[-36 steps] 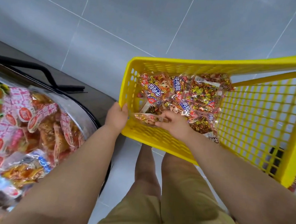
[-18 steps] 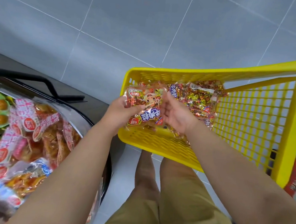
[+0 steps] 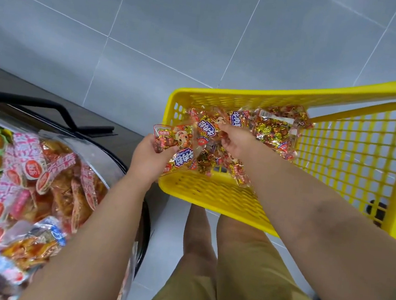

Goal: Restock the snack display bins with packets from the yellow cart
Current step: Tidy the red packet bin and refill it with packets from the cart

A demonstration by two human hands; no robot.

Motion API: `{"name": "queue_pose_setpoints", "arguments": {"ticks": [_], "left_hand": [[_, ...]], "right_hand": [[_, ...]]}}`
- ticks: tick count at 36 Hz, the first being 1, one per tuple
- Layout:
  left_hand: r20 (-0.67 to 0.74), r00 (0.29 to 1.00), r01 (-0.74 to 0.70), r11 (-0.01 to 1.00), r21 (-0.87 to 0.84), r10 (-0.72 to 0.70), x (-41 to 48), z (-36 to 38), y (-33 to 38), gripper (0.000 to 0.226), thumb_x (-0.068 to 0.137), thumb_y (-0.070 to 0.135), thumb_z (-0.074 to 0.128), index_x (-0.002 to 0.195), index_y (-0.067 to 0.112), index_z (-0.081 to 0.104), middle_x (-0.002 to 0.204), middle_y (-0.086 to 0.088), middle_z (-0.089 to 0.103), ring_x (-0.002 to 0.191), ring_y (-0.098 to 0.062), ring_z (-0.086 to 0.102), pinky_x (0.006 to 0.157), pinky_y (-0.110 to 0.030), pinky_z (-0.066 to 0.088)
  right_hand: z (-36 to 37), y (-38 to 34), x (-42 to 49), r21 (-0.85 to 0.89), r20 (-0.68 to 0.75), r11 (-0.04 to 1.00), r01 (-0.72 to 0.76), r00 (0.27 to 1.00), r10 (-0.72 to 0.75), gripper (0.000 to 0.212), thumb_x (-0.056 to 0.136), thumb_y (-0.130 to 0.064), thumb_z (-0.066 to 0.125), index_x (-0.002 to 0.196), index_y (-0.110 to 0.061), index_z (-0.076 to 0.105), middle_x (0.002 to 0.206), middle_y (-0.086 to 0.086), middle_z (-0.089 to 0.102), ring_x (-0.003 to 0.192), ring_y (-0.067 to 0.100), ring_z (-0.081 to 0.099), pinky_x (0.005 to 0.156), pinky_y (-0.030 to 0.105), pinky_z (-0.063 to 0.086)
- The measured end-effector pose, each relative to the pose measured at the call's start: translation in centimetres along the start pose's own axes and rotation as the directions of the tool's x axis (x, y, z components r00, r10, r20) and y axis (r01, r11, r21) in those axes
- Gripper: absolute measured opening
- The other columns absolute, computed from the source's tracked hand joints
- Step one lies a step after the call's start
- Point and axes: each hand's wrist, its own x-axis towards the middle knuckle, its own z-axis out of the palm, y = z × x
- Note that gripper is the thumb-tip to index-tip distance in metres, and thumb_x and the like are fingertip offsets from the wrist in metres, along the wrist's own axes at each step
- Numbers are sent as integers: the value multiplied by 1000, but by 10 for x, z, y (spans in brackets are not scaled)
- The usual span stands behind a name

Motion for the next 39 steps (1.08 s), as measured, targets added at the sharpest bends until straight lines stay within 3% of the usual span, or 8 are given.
{"name": "queue_pose_setpoints", "arguments": {"ticks": [9,14,18,23,26,30,33,39], "left_hand": [[77,992,113,972,-207,-99,-3,6,5,26,90,11,64,113,23,58,108,-5,70,90,-19,69,72,-34,57],[247,950,279,872,-402,-190,-8,26,20,36,97,40,51,125,19,57,105,-7,74,90,-24,73,67,-37,59],[300,934,282,912,-296,-192,-5,36,20,66,79,65,58,133,27,52,122,-1,66,108,-20,65,92,-46,53],[351,928,209,956,-208,-126,0,36,9,60,66,38,82,121,31,59,119,1,68,110,-21,64,99,-50,48],[369,920,200,966,-161,-130,4,43,6,75,68,41,80,135,30,48,127,5,63,120,-21,57,105,-48,42],[337,933,176,977,-120,-126,2,54,5,76,70,48,77,136,44,38,102,27,63,98,0,58,86,-28,44],[319,924,266,953,-142,-210,5,61,2,57,75,43,76,126,27,56,115,7,68,110,-16,62,101,-43,44],[288,923,318,928,-195,-256,10,68,2,52,78,38,76,124,25,58,119,-1,69,110,-18,64,94,-44,49]], "right_hand": [[-64,21,-58,259,267,963,-72,964,0,33,71,-15,73,101,-12,61,91,4,55,75,13,54,61,21,52],[-41,42,-78,94,337,991,92,934,-119,27,80,-13,69,106,-10,62,103,6,69,94,20,66,80,31,56],[-27,52,-85,-235,286,910,341,919,-270,9,83,-26,70,90,-25,66,93,-6,70,87,12,65,75,24,54],[-42,50,-76,-391,325,840,377,910,-257,26,78,-50,68,93,-30,64,95,-11,69,87,7,66,79,26,53],[-65,39,-53,-312,64,884,350,935,-348,46,77,-57,65,112,-27,59,110,-10,61,101,13,59,87,31,48],[-105,17,-14,-268,-383,895,356,813,-438,51,83,-38,68,125,-13,53,126,6,55,108,26,58,93,44,49],[-123,3,11,-405,-440,872,276,777,-450,59,79,-41,70,127,-11,52,131,13,48,118,29,50,99,43,44],[-133,-6,37,-617,-375,783,73,848,-374,72,74,-53,71,130,-13,48,132,11,50,121,29,47,100,36,42]]}}
